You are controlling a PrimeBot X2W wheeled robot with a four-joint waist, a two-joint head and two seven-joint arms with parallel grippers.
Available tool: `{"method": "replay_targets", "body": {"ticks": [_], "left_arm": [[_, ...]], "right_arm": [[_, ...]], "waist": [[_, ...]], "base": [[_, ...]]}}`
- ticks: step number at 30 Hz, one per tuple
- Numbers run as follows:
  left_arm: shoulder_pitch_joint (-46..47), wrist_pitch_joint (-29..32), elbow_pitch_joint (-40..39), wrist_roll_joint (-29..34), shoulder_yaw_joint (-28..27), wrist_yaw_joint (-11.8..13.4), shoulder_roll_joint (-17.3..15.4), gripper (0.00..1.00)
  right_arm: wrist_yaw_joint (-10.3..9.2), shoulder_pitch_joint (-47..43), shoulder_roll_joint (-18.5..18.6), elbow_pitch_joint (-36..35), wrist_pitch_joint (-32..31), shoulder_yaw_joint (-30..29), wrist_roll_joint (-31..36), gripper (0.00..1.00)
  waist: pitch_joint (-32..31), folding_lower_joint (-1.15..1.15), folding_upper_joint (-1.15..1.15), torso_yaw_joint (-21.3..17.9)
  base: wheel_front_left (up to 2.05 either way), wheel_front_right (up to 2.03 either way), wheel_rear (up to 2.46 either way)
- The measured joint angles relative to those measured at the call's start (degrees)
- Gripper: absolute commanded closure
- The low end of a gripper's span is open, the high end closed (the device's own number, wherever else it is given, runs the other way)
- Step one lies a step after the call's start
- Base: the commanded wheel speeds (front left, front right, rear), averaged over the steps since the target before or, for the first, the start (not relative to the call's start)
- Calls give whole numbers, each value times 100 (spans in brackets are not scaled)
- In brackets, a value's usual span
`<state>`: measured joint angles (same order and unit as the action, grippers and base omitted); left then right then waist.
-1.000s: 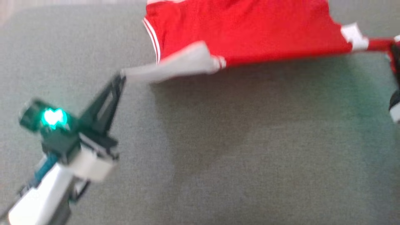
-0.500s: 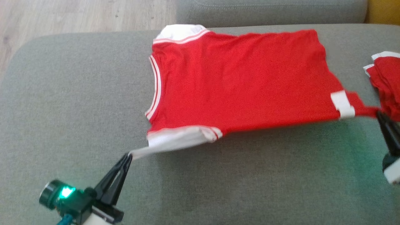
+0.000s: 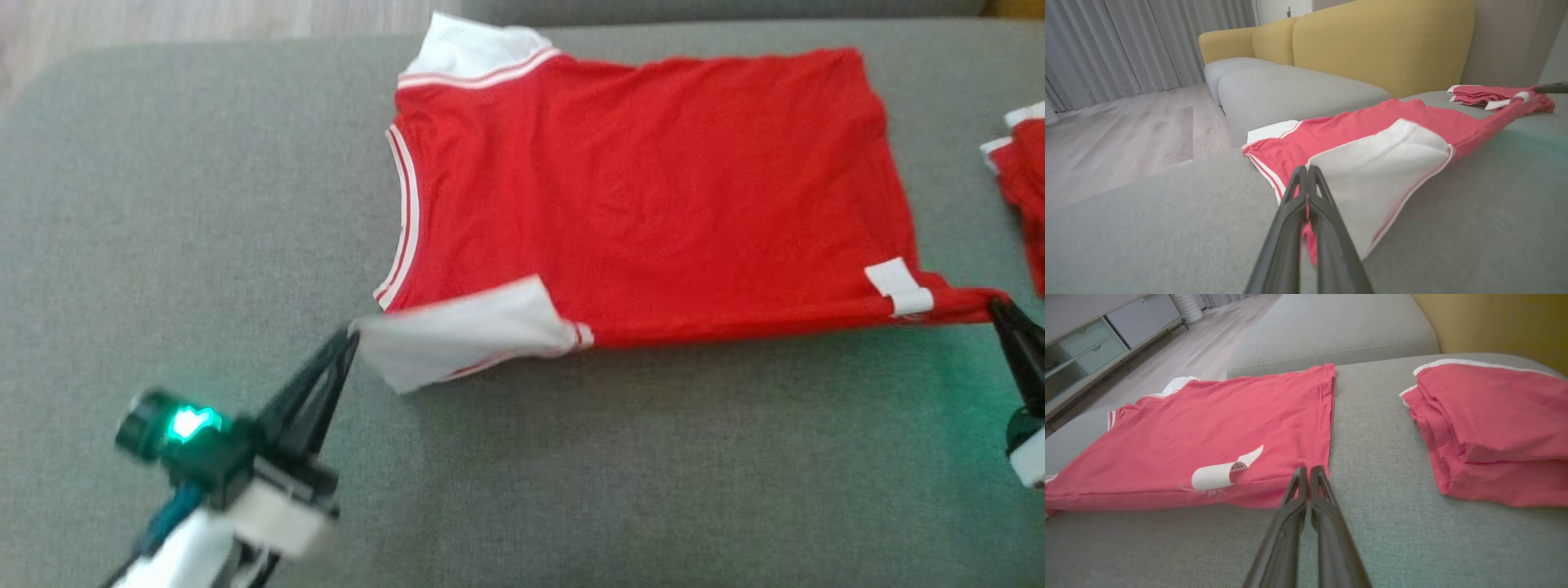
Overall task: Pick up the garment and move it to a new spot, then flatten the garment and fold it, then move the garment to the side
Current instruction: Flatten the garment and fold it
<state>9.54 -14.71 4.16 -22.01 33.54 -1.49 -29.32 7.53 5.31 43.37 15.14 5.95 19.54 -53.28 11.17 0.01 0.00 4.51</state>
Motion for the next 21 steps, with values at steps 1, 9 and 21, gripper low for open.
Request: {"method": "replay_targets", "body": {"ticks": [1, 9, 21], "left_arm": [[352, 0, 153, 69, 2, -49, 115, 100], [1335, 0, 713, 432, 0, -261, 386, 100], [2415, -1, 1047, 909, -164, -435, 494, 100]], "right_arm": [[0, 30, -104, 1, -152, -85, 123, 100], [0, 730, -325, 18, -509, -342, 477, 100], [0, 1500, -436, 277, -597, -425, 737, 100]], "waist": [[129, 0, 0, 13], [610, 1, 0, 53], [1104, 0, 0, 82]], "base": [[0, 0, 0], [0, 0, 0], [0, 0, 0]]}}
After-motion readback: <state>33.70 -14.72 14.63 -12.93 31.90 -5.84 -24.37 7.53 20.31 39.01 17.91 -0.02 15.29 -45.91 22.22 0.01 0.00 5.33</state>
